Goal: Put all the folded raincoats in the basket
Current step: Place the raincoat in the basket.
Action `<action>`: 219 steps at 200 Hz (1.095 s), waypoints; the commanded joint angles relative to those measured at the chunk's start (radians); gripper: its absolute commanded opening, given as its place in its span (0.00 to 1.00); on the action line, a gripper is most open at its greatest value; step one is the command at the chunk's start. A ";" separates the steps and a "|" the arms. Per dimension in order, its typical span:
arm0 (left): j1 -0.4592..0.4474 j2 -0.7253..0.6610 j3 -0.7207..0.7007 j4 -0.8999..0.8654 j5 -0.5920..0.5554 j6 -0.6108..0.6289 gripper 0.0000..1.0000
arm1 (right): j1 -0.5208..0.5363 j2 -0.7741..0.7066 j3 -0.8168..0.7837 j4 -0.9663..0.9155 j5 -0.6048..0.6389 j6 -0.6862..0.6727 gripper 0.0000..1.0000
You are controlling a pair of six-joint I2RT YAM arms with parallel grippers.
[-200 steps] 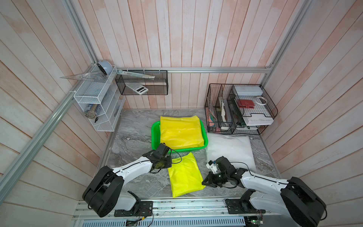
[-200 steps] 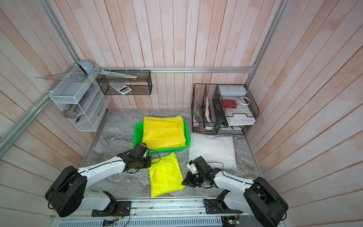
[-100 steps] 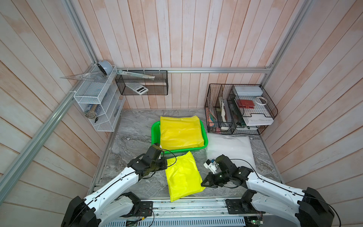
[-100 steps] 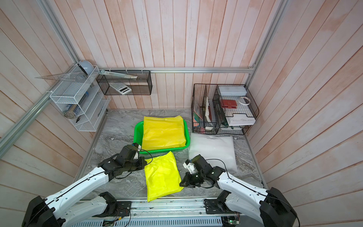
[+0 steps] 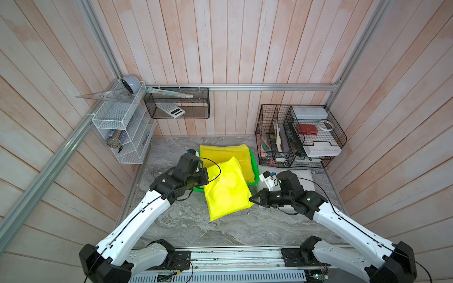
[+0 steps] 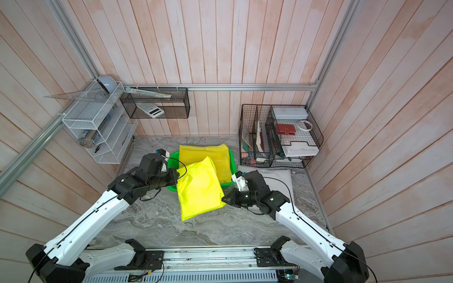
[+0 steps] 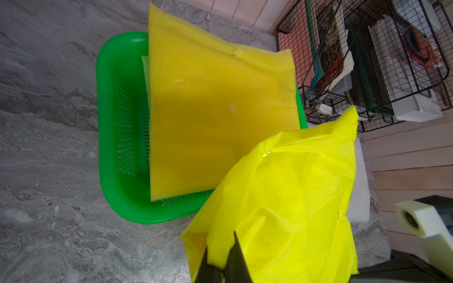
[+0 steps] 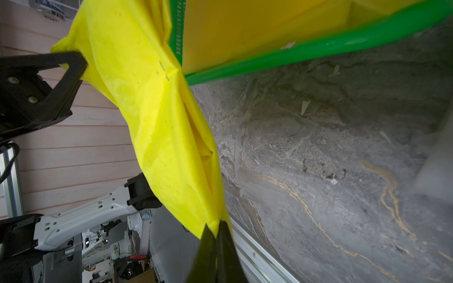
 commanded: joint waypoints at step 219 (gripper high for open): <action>0.293 0.916 0.704 -0.029 0.280 0.226 0.16 | -0.146 0.733 0.437 0.065 -0.019 -0.069 0.14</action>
